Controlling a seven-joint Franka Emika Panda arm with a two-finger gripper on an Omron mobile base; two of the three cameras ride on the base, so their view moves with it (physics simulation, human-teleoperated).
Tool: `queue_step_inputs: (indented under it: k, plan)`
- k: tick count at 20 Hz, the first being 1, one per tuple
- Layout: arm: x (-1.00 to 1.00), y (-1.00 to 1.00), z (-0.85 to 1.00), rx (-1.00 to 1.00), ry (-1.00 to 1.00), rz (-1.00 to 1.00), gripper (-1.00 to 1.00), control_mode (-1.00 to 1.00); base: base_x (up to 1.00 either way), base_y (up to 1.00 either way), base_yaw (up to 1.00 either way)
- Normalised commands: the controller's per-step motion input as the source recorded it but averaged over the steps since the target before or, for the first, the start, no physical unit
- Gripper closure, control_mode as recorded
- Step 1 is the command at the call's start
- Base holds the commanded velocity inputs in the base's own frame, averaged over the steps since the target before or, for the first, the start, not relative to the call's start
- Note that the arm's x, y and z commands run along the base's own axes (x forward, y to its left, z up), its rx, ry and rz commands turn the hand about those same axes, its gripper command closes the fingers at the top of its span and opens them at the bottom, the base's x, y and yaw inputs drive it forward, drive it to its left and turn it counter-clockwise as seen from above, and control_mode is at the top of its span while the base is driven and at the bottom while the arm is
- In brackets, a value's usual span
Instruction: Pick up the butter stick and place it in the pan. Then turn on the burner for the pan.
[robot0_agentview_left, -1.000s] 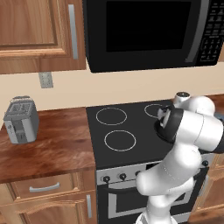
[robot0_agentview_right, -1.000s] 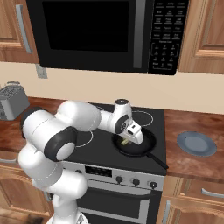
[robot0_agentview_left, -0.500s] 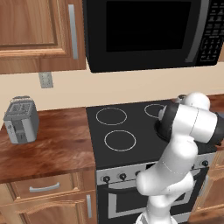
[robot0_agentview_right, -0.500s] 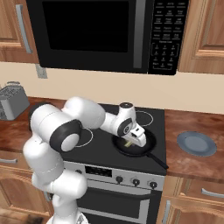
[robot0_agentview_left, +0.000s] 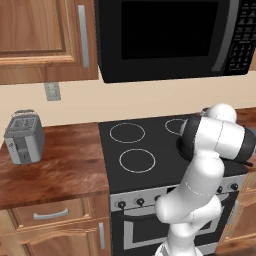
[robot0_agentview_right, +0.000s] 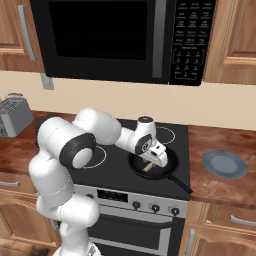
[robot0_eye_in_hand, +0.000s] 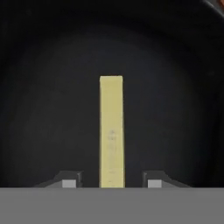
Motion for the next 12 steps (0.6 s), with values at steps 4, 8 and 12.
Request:
queue_step_inputs:
  k: [4, 8, 12]
  plan:
    - [0.0, 0.0, 0.0, 0.0, 0.0, 0.0, -1.0, -1.0, 0.0, 0.0, 0.0]
    - [0.0, 0.0, 0.02, 0.0, 0.0, 0.0, -1.0, -1.0, 0.0, 0.0, 0.0]
    - [-0.09, 0.0, 0.33, 0.0, 0.0, 0.0, -1.0, -1.0, 0.0, 0.0, 0.0]
